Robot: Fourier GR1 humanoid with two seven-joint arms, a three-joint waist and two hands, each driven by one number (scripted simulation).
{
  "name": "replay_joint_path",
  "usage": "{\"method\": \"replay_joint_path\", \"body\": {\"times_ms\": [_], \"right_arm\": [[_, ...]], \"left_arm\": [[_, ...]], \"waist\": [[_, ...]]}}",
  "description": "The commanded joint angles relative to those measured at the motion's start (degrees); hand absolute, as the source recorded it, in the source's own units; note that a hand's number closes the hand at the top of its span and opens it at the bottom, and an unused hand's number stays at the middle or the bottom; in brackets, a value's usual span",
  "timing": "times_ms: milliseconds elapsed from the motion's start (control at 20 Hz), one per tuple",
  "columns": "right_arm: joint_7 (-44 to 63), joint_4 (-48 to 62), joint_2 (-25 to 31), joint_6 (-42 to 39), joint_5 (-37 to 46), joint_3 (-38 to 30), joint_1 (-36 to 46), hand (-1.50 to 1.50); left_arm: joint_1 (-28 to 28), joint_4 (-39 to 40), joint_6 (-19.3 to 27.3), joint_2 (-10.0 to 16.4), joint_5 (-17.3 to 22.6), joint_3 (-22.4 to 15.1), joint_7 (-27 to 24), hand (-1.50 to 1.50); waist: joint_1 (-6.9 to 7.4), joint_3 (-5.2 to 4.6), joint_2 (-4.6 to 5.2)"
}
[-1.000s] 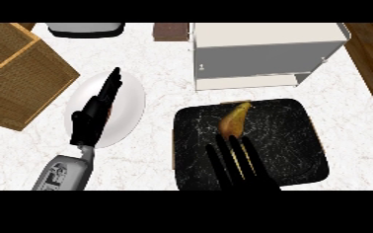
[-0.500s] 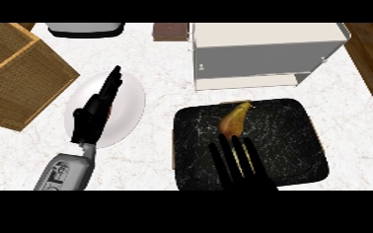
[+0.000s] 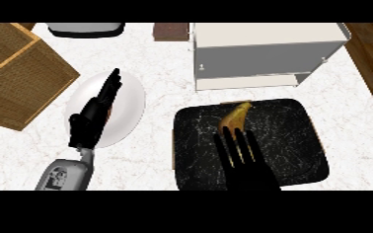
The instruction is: Pick the squash from the tray and place it in the tiered shelf
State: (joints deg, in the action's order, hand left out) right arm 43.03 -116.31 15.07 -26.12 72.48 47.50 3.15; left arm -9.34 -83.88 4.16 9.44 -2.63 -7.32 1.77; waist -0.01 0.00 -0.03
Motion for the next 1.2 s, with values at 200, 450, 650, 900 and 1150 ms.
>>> {"method": "replay_joint_path", "body": {"times_ms": [200,450,650,900,1150], "right_arm": [[-4.25,2.20,0.69,1.50,2.42,-3.59,-1.48,-1.50],[-6.74,5.35,1.19,5.26,4.21,-5.48,-3.11,-1.50],[-10.96,9.87,1.20,6.32,2.79,-8.85,-1.69,-1.50],[-10.70,10.51,-2.86,5.04,5.21,-7.97,-2.21,-1.50],[-12.42,14.03,-5.12,5.15,6.08,-9.08,-0.58,-1.50]], "left_arm": [[2.63,-5.85,-1.33,-0.93,-1.64,-0.17,3.80,0.00],[-1.20,1.96,-2.18,-1.80,-1.98,2.55,0.28,0.00],[-3.90,4.03,-1.15,-3.35,-3.65,2.26,0.02,0.00],[-1.21,1.07,-4.23,-1.42,-1.92,5.34,-0.22,0.00],[0.77,0.21,-3.83,-3.06,-4.17,3.42,-1.48,0.00]], "waist": [[0.08,0.01,-0.04],[-0.12,0.00,0.02],[-0.20,0.00,0.07],[0.00,0.00,0.01],[0.08,0.00,0.02]]}}
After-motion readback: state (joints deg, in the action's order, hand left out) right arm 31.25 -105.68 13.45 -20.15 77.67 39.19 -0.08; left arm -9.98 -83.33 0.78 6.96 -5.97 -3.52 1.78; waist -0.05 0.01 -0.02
